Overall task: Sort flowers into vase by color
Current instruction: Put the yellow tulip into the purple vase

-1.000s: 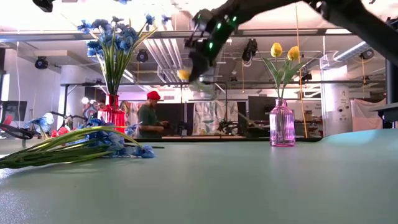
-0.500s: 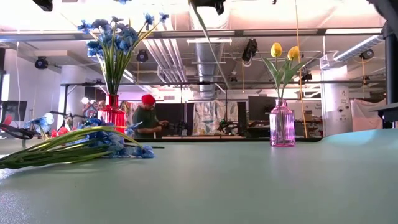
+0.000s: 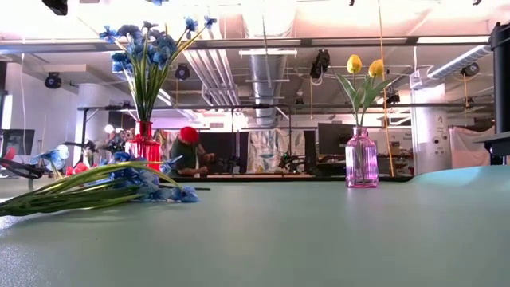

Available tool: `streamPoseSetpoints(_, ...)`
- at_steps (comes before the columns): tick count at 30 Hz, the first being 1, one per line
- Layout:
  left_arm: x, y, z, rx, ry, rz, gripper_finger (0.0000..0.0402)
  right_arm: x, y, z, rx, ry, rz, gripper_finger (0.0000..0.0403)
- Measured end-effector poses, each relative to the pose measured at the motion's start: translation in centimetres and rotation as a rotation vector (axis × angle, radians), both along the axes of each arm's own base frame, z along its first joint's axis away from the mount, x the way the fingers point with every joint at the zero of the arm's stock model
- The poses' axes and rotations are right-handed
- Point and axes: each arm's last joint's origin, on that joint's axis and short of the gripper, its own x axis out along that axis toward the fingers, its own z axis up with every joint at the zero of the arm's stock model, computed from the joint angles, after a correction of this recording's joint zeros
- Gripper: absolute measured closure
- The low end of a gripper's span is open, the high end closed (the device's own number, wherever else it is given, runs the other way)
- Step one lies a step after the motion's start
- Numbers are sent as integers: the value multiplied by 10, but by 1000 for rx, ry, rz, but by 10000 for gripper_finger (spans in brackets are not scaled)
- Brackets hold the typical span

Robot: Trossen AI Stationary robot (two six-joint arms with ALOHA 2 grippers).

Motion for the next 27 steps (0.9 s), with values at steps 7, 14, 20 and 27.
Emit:
streamPoseSetpoints(7,0,0,-1,-1,8,-2,279,-31,13,-26,69,-72,-203,390)
streamPoseSetpoints(14,0,0,-1,0,12,-2,279,-75,18,-39,130,-106,-442,390)
streamPoseSetpoints(20,0,0,-2,2,20,-2,279,-117,25,-47,169,-163,-619,390)
streamPoseSetpoints(27,0,0,-2,2,20,-2,279,-154,33,-59,180,-205,-745,390)
